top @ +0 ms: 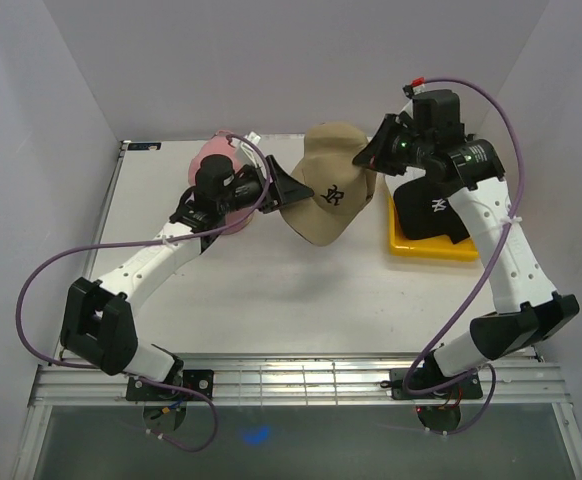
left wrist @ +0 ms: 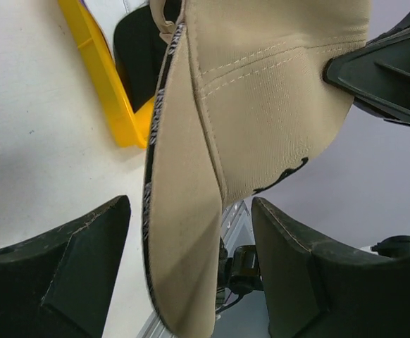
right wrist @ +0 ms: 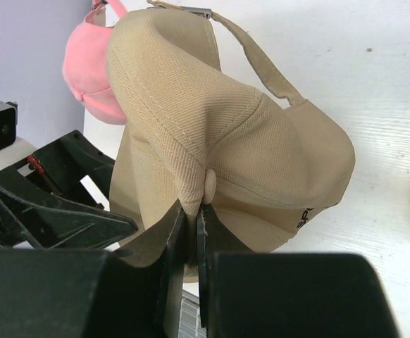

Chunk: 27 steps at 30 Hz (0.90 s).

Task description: Stack the hats

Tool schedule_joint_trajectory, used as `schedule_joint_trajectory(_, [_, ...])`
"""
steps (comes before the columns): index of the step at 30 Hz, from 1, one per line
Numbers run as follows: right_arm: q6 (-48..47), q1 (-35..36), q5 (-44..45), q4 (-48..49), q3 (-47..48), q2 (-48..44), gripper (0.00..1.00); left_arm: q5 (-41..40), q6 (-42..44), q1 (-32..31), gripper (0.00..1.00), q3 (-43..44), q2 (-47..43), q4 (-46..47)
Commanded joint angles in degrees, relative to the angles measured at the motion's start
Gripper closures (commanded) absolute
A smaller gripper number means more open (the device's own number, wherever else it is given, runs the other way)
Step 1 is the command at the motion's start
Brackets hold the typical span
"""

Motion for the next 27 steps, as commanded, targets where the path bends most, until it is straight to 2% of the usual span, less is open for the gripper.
schedule_joint_trajectory(1, [1.6, 4.2, 2.6, 2.6, 5.9, 2.9, 0.92, 1.0, -0.3, 0.7, 0.21, 0.1, -3.5, 0.1])
schedule_joint_trajectory(4, [1.8, 6.8, 3.8, 1.9, 8.8, 5.8, 0.92, 0.6, -0.8, 2.3, 0.28, -1.1, -6.2, -0.7])
schedule_joint_trajectory(8, [2.1, 10.0, 4.6, 0.4, 16.3, 10.2, 0.92, 1.9, -1.6, 6.2, 0.57, -2.8, -9.2, -1.7])
schedule_joint_trajectory(9, [2.2, 11.3, 4.6, 0.3, 17.4, 11.9, 0.92, 2.7, -2.3, 8.1, 0.68, -3.2, -9.6, -1.8])
schedule_joint_trajectory(16, [3.5, 16.9, 4.4, 1.6, 25.4, 18.3, 0.9, 9.6, -6.2, 15.8, 0.97, -7.0, -12.0, 2.0])
schedule_joint_trajectory(19, [3.6, 18.2, 4.5, 4.3, 24.7, 18.5, 0.75, 13.2, -8.4, 19.4, 1.0, -8.4, -12.9, 4.8])
schedule_joint_trajectory(21, [3.6, 18.6, 4.6, 5.5, 24.3, 18.1, 0.61, 16.7, -10.9, 22.5, 1.0, -9.3, -13.2, 8.3])
schedule_joint_trajectory(24, [3.1, 18.6, 5.3, 6.6, 24.6, 17.6, 0.42, 20.8, -18.7, 26.9, 1.0, -11.5, -12.5, 18.4])
schedule_joint_trajectory(25, [2.8, 18.6, 5.8, 6.7, 25.1, 17.6, 0.37, 21.6, -21.1, 28.0, 1.0, -12.6, -12.1, 24.5])
schedule_joint_trajectory(26, [2.6, 18.6, 6.1, 6.6, 25.4, 17.4, 0.3, 22.3, -26.1, 31.1, 1.0, -13.1, -11.6, 28.0])
schedule_joint_trajectory(27, [2.4, 18.6, 6.5, 6.6, 25.5, 17.2, 0.27, 22.7, -28.8, 32.0, 1.0, -13.6, -10.4, 31.2])
